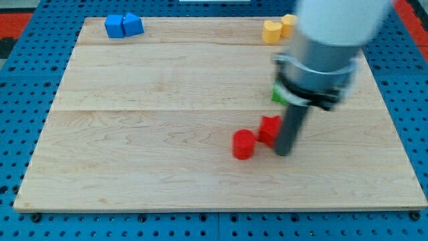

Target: Move the red star to the top right of the red circle

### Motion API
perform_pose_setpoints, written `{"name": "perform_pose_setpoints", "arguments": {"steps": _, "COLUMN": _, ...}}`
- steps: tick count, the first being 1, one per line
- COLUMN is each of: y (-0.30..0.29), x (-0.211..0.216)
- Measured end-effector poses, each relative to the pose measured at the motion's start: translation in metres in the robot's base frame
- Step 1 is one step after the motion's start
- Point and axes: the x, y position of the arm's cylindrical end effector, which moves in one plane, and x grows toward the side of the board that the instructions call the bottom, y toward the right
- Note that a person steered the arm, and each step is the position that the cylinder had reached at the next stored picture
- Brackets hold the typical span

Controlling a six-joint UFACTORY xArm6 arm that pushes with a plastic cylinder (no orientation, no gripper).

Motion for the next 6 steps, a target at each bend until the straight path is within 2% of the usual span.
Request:
{"name": "perform_pose_setpoints", "arguments": {"steps": 1, "y": -0.107, "x": -0.024}}
{"name": "perform_pose_setpoints", "arguments": {"steps": 2, "y": -0.062, "x": 0.024}}
{"name": "perform_pose_setpoints", "arguments": {"steps": 3, "y": -0.007, "x": 0.001}}
{"name": "perform_pose_setpoints", "arguments": {"steps": 4, "y": 0.014, "x": -0.037}}
{"name": "perform_pose_setpoints", "arguments": {"steps": 5, "y": -0.04, "x": -0.063}}
{"name": "perform_pose_setpoints", "arguments": {"steps": 6, "y": -0.046, "x": -0.122}}
